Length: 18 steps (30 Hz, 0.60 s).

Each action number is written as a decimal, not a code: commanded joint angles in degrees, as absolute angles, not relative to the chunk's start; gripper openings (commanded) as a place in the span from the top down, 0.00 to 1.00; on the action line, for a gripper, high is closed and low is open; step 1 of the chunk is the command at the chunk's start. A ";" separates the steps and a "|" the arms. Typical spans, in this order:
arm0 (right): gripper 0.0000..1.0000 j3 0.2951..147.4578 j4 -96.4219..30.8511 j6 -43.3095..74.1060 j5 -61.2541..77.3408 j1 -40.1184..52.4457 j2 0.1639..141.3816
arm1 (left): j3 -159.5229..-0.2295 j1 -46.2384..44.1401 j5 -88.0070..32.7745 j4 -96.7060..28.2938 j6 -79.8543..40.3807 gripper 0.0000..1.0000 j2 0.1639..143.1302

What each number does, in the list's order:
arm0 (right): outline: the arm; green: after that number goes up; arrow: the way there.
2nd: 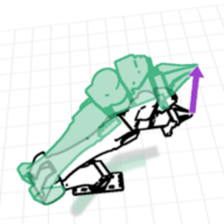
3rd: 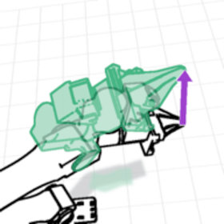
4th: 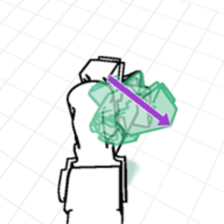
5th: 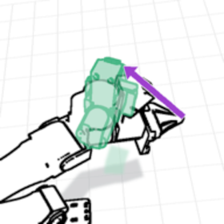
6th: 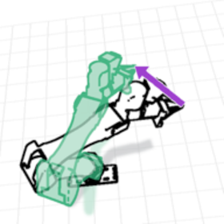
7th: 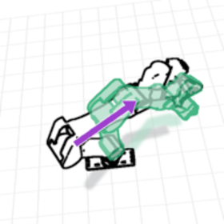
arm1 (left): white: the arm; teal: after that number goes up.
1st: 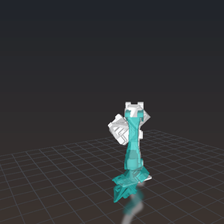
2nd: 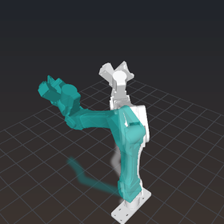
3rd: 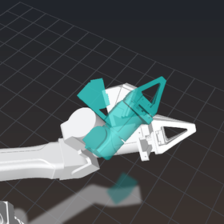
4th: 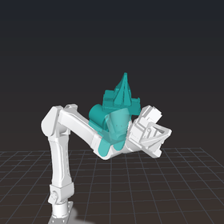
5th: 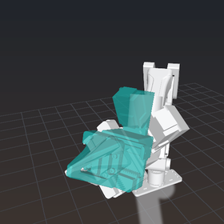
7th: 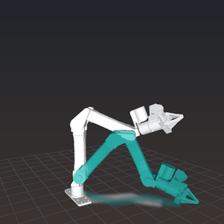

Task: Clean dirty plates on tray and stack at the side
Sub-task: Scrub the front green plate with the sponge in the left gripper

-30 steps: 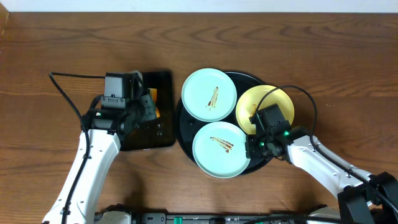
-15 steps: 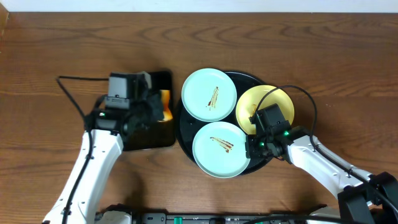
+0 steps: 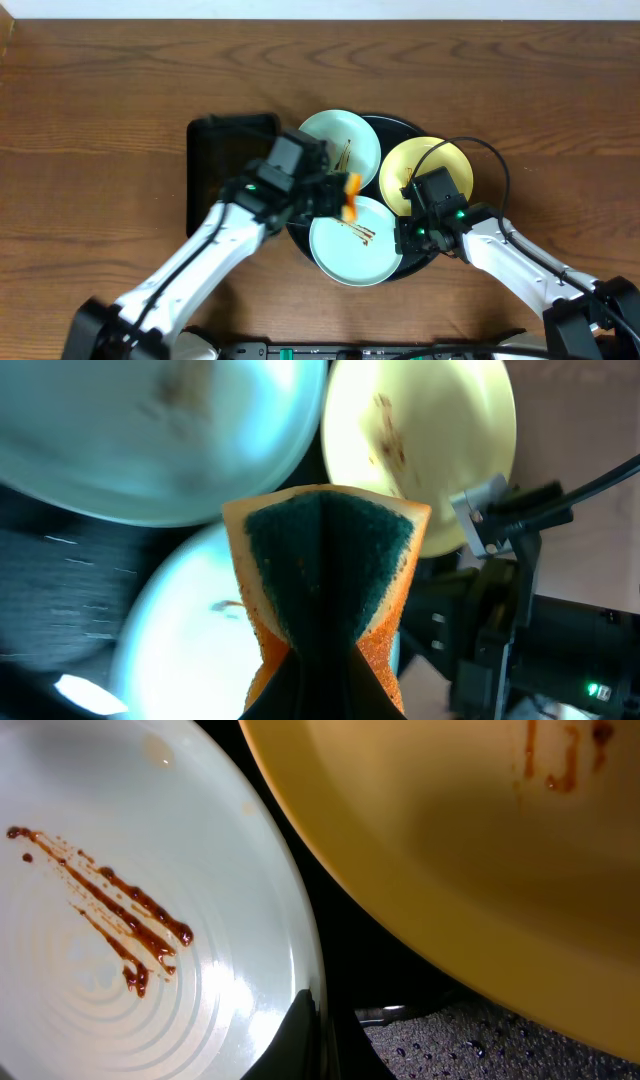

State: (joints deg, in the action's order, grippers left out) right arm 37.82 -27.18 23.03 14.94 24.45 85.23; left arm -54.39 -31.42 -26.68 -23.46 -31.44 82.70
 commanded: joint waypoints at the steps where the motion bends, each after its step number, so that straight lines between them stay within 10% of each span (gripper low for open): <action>1: 0.99 38.13 -27.62 22.70 13.72 24.88 85.69 | -54.35 -35.53 -29.61 -21.37 -40.27 0.93 87.48; 18: 0.99 38.13 -27.62 22.70 13.69 24.88 85.69 | -54.33 -41.82 -31.48 -16.14 -43.38 0.93 100.68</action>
State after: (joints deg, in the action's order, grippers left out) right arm 37.85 -27.18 23.03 14.92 24.45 85.23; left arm -54.39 -41.80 -33.80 -15.68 -43.86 100.27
